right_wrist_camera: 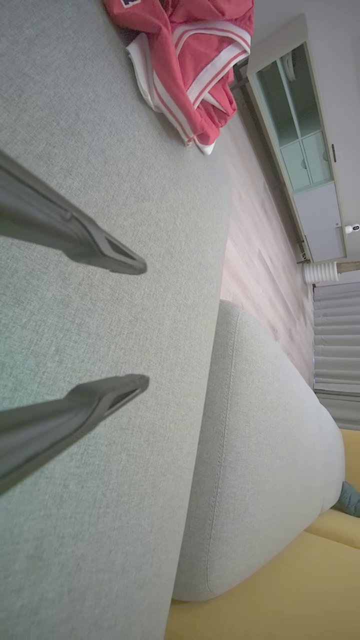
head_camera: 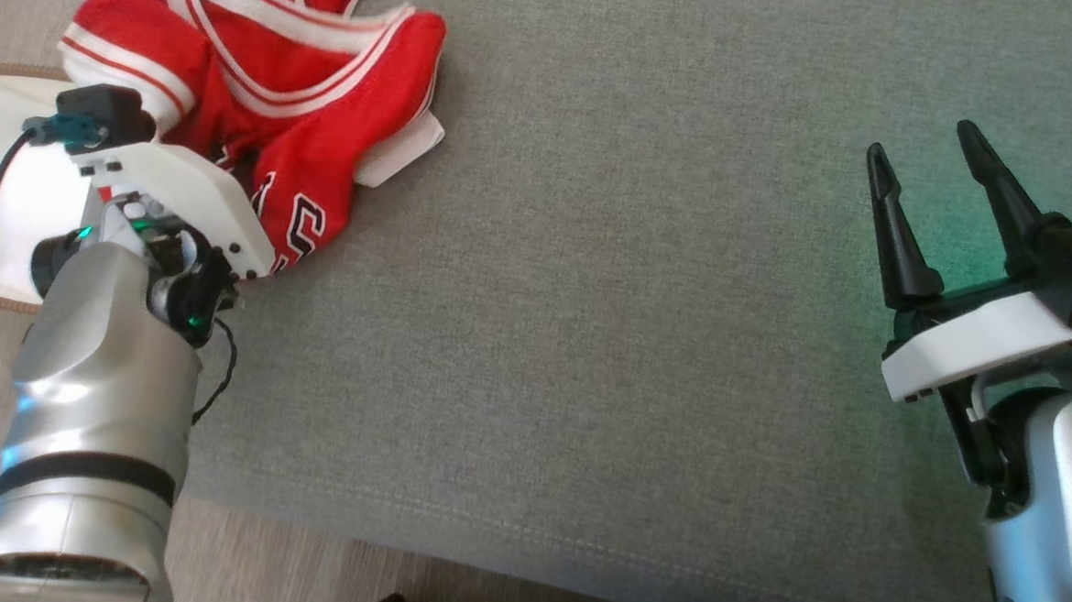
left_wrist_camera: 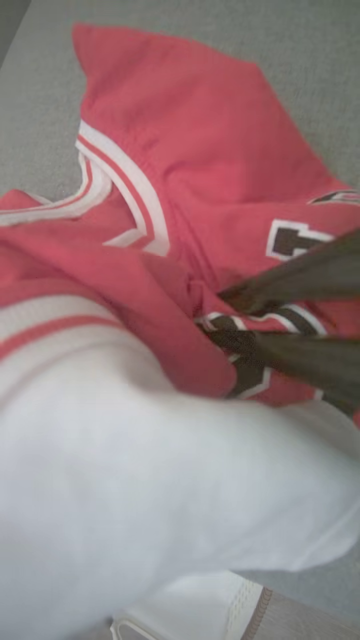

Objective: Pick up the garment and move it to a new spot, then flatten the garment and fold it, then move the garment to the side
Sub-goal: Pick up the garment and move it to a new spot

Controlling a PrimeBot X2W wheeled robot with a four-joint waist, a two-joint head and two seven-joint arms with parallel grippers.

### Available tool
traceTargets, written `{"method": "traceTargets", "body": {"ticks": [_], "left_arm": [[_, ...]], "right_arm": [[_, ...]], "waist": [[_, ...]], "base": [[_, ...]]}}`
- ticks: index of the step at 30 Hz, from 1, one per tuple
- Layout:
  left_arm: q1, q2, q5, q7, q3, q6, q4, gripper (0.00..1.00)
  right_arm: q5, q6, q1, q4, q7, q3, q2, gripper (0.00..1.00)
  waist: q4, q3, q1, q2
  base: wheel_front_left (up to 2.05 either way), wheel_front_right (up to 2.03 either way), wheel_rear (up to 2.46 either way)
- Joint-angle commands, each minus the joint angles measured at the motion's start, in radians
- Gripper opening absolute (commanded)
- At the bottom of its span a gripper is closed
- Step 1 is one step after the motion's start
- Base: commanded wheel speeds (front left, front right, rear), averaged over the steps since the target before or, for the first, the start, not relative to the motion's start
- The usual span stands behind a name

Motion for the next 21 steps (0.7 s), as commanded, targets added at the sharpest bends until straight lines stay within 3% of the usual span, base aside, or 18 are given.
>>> {"method": "traceTargets", "body": {"ticks": [1, 5, 14, 17, 21], "left_arm": [[-0.031, 0.056, -0.006, 0.005, 0.009, 0.002, -0.006, 0.0], [-0.044, 0.074, 0.019, -0.094, -0.005, 0.011, -0.002, 0.0], [-0.06, 0.114, 0.075, -0.351, -0.011, 0.107, -0.075, 0.0], [-0.044, 0.131, 0.089, -0.386, -0.006, 0.14, -0.143, 0.0], [0.039, 0.148, 0.117, -0.403, -0.004, 0.185, -0.336, 0.0]], "right_arm": [[0.003, -0.001, -0.019, -0.041, 0.0, 0.024, 0.003, 1.0], [0.008, -0.001, -0.009, -0.041, 0.0, 0.017, 0.007, 1.0], [0.018, -0.001, 0.015, -0.04, -0.019, -0.002, 0.015, 1.0], [0.026, -0.001, 0.025, -0.036, -0.031, -0.004, 0.018, 1.0], [0.045, -0.001, 0.053, -0.031, -0.051, -0.009, 0.023, 1.0]], "waist": [[0.001, -0.006, -0.0001, 0.0], [0.003, -0.022, -0.0001, 0.0], [0.008, -0.106, -0.0001, 0.0], [0.002, -0.144, -0.0001, 0.0], [-0.021, -0.21, -0.0001, 0.0]], "base": [[0.0, 0.0, 0.0], [0.0, 0.0, 0.0], [0.0, 0.0, 0.0], [0.0, 0.0, 0.0], [0.0, 0.0, 0.0]]}}
